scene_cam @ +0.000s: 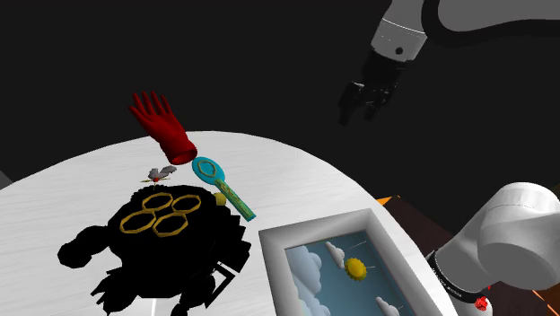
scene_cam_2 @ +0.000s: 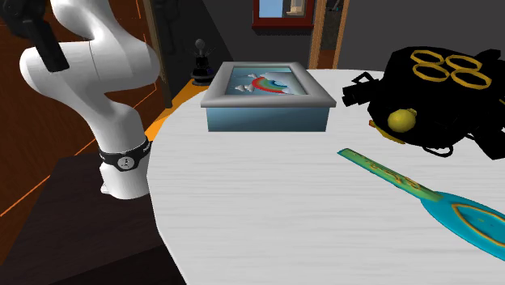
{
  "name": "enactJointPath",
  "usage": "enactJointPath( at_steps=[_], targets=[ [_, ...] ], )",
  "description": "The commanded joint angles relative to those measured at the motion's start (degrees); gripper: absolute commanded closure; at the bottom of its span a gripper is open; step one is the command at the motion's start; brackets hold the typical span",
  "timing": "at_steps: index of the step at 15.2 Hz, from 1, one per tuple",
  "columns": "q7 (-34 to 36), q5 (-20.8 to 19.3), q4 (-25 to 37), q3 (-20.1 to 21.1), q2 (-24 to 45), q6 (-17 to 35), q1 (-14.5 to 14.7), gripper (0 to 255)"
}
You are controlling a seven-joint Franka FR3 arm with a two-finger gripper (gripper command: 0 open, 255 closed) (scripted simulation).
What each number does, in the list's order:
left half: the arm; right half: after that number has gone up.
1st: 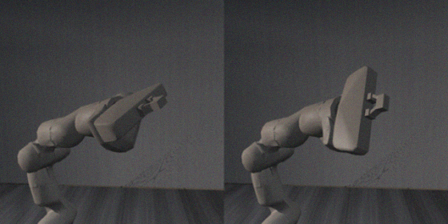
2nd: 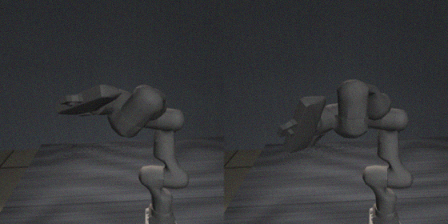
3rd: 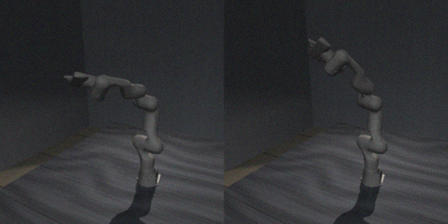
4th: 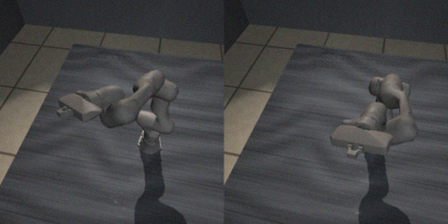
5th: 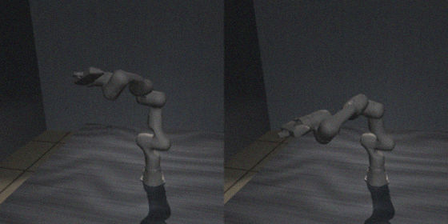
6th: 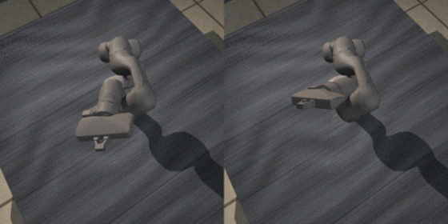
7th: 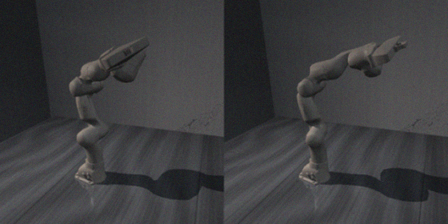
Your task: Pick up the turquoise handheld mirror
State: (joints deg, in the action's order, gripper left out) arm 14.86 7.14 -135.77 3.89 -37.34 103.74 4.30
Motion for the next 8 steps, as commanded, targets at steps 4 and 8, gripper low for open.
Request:
enactJointPath(
  at_steps=[4,8],
  targets=[
    [4.9,1.5,2.1,5.2,6.9,5.3,1.8,0],
    [9.1,1.6,5.2,9.3,13.3,9.0,2.8,0]
  ],
)
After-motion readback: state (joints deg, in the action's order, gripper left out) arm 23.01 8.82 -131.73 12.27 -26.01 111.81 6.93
